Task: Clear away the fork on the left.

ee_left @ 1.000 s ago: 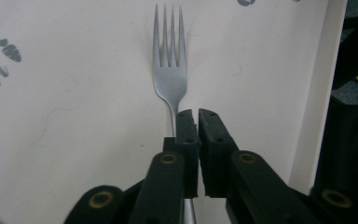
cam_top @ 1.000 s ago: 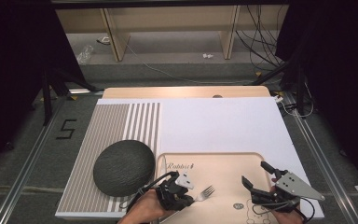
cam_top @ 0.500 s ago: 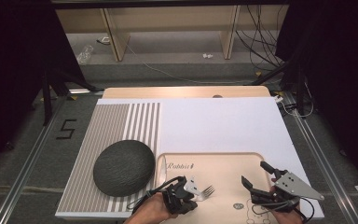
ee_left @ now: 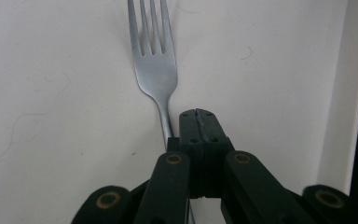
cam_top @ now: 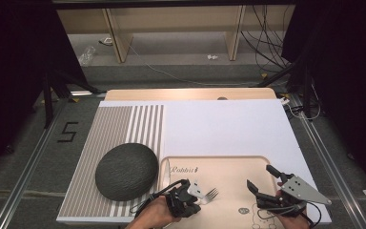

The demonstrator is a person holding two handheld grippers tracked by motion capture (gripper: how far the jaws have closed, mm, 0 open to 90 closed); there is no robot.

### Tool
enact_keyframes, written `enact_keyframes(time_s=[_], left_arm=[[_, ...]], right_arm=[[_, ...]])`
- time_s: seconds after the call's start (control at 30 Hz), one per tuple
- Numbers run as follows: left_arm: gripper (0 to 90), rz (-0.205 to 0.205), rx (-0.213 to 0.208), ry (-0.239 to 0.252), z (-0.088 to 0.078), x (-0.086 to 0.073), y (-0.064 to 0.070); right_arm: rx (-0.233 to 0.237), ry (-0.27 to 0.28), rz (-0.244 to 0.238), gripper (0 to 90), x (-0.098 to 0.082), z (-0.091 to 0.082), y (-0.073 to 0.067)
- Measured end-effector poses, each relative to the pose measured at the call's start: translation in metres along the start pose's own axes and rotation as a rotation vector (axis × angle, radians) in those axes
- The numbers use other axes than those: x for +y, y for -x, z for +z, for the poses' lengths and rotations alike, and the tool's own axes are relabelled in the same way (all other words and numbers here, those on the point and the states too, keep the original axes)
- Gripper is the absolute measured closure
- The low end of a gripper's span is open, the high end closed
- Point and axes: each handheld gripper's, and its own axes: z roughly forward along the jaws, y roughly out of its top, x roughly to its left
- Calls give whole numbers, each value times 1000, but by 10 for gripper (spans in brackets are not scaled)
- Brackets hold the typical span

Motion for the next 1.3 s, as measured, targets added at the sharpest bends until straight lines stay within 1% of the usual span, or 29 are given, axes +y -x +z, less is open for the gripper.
enact_keyframes(time_s=[0.13,0.23,0.33,0.47,0.63,0.87,1.03,1.17,1.3], left_arm=[[895,-10,12,3,-1,-1,-3],[895,-18,33,2,-3,-3,-7],[895,-43,44,8,-5,-5,-12],[895,-60,49,9,-8,-9,-20],[895,-92,59,12,-11,-12,-27],[895,-109,82,3,-15,-15,-34],[895,-114,110,-4,-18,-17,-38],[895,-131,112,-2,-20,-20,-43],[895,-137,120,-6,-22,-22,-47]], right_arm=[[0,-2,-1,189,0,0,0],[-2,-1,0,189,0,-1,0],[-2,-2,0,189,0,-1,0],[-2,-3,-3,189,0,-1,0],[-2,0,-5,190,0,-1,0],[-2,0,-4,190,0,-1,0],[-2,0,-4,190,0,-1,0],[-2,-1,-2,190,0,-1,0],[-2,-1,-3,190,0,-1,0]])
